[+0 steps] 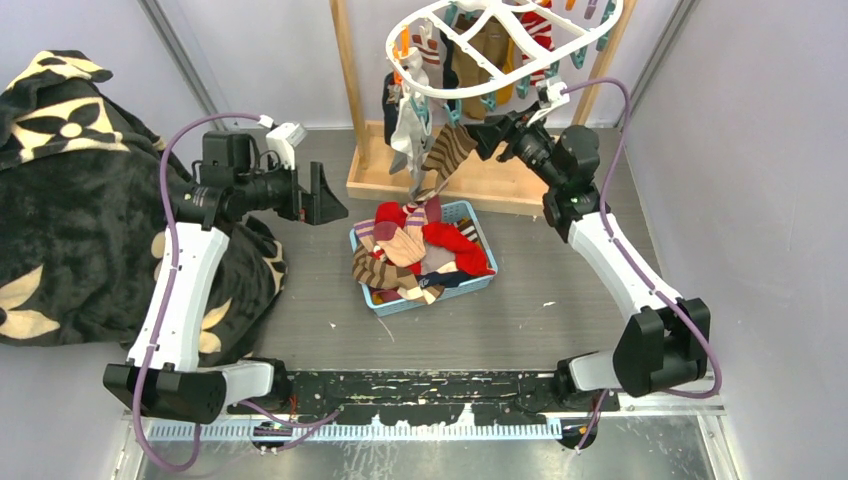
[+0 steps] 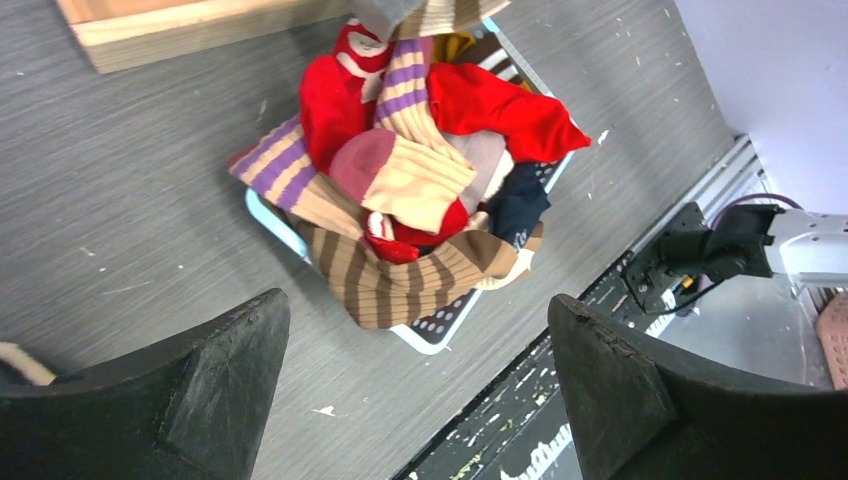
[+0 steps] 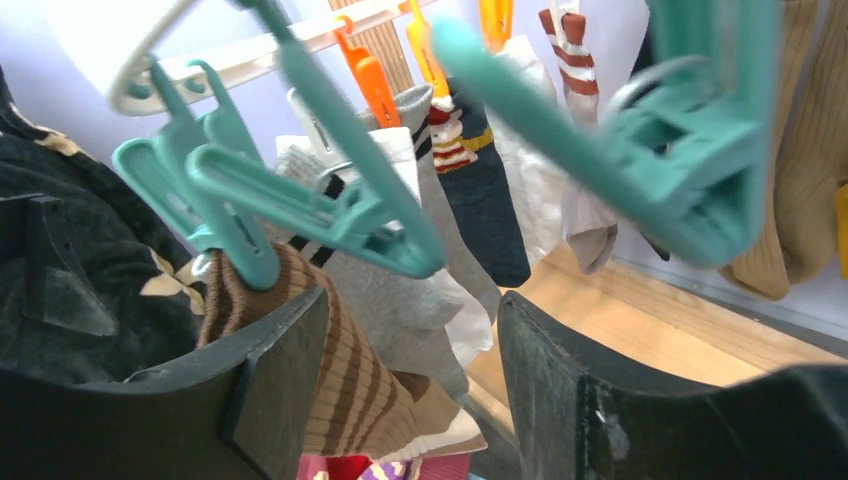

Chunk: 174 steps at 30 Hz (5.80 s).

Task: Clip the socks to the hanger

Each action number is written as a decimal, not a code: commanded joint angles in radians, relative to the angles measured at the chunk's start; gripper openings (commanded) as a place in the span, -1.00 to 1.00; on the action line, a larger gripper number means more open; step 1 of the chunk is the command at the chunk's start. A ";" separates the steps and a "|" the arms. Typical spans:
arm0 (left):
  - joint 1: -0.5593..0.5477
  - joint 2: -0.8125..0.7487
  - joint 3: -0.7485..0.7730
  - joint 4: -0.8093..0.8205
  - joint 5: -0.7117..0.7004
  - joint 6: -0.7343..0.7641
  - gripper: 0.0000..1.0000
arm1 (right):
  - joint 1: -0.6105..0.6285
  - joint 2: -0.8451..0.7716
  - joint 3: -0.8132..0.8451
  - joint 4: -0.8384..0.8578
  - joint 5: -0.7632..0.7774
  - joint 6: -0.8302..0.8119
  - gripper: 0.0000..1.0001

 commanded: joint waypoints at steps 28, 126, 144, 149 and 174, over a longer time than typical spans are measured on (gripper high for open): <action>-0.057 -0.026 0.050 -0.005 0.069 -0.054 0.99 | -0.033 -0.023 0.206 -0.234 -0.184 -0.318 0.44; -0.094 0.022 0.174 0.019 -0.019 -0.136 0.99 | 0.058 0.056 0.079 0.273 -0.153 0.048 0.29; -0.094 0.007 0.158 0.010 -0.021 -0.096 0.99 | 0.015 0.257 0.168 0.783 -0.250 0.509 0.24; -0.094 -0.001 0.148 0.007 -0.021 -0.082 0.99 | 0.012 0.255 0.162 0.802 -0.244 0.524 0.09; -0.095 -0.018 0.166 -0.023 -0.024 -0.051 0.99 | -0.007 0.257 0.030 0.938 -0.140 0.597 0.55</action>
